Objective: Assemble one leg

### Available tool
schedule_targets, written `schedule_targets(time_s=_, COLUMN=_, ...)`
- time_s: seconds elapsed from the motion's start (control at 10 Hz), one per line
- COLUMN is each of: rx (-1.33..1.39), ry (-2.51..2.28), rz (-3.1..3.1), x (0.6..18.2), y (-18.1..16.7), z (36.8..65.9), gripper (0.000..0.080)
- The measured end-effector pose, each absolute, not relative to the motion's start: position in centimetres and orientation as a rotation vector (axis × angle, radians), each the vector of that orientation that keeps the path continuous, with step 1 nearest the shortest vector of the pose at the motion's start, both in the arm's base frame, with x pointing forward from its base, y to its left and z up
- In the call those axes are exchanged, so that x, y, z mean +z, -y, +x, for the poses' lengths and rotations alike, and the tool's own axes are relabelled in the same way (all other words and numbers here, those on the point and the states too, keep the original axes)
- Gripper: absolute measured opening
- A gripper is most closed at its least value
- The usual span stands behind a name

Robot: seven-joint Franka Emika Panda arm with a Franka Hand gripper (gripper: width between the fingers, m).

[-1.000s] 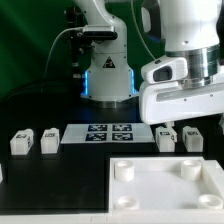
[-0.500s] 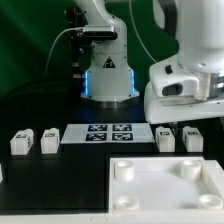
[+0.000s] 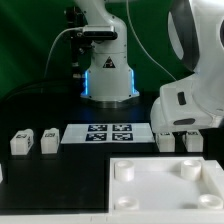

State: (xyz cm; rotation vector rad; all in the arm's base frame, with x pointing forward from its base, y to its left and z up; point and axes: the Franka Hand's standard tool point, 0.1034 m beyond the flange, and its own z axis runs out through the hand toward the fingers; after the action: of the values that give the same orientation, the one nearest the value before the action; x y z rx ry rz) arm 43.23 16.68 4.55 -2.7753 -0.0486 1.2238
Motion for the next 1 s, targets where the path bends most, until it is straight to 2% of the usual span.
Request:
schedule_targets(time_s=0.5, rx=1.301, ry=0.039, rz=-2.767, x=2.1, y=-17.2, z=40.1, gripper=0.0648)
schedule_targets(time_s=1.0, rx=1.338, ry=0.051, rz=-2.757, x=1.1, y=-17.5, z=39.2, gripper=0.0648)
